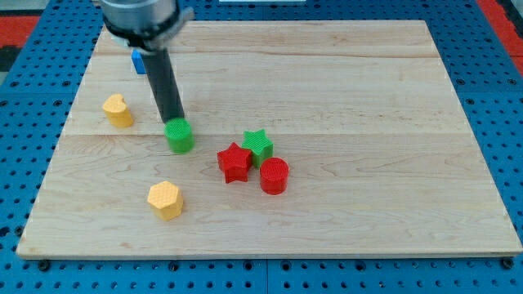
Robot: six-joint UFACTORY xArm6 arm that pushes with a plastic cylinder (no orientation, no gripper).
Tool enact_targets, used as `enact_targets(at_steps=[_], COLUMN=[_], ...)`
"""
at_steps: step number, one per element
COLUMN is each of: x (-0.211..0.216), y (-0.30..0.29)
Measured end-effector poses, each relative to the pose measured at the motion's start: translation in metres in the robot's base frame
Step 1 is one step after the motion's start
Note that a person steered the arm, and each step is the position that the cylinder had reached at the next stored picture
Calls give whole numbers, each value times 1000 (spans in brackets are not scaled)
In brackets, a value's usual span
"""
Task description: Slide the green circle to the top left side of the red star
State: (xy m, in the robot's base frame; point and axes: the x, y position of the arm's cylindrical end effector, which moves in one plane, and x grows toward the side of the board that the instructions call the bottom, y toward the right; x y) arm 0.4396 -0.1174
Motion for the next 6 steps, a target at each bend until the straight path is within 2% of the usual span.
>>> enact_targets(at_steps=[1,2,3,5,6], x=[2,22,57,53,76], y=[-8,-34,-31,15,33])
